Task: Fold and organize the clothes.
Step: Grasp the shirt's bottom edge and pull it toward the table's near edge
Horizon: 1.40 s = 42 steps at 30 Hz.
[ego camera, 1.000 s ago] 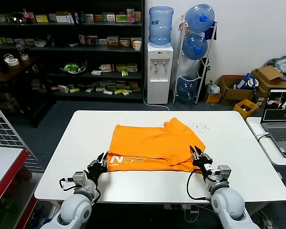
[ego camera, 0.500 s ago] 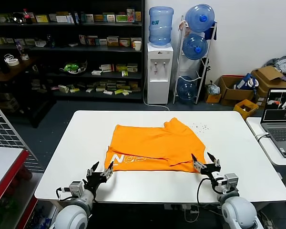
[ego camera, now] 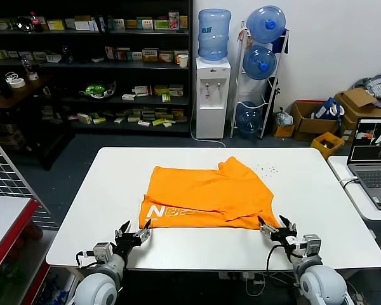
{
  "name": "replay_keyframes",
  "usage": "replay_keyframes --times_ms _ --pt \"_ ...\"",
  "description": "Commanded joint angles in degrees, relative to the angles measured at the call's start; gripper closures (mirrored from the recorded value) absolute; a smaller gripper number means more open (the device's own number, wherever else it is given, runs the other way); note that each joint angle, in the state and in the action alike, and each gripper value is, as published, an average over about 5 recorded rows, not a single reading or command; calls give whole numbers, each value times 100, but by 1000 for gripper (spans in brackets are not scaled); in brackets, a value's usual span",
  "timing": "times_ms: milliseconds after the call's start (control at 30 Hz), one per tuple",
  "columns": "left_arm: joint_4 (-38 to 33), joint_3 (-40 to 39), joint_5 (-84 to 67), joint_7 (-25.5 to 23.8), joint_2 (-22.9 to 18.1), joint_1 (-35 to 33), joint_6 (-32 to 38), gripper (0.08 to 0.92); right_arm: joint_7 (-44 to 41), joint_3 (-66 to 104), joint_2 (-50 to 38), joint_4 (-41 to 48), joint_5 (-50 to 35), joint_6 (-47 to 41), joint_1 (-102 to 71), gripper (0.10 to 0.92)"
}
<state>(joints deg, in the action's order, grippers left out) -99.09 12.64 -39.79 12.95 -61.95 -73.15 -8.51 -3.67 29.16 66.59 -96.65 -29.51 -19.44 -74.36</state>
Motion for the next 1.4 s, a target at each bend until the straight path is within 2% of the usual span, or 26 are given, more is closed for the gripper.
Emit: replay_keyframes --times_ms 33,167,767,933,1033,1200,1400 --pt "238 20 -18 -23 -34 74 -16 182 -29 1 -29 31 -270 -267 15 260" --pt "190 -23 -13 17 -18 60 -24 259 -63 19 -57 -9 -300 -257 -12 372" --pt "196 -173 -7 89 -35 102 -19 779 83 124 -89 -223 -514 -89 -219 878" --pt "-114 -155 -122 191 14 54 -44 899 204 210 -181 -651 -665 -116 -509 901" --pt "-579 -69 -478 349 205 -55 -186 910 334 295 -366 -1077 -787 -199 -947 901" --pt "-1425 151 -1184 673 778 -442 -505 910 536 508 -702 -1689 -905 -373 -1953 901" --pt "-2010 448 -1465 928 1218 -1317 -692 910 733 741 -824 -2084 -853 -678 -2787 901"
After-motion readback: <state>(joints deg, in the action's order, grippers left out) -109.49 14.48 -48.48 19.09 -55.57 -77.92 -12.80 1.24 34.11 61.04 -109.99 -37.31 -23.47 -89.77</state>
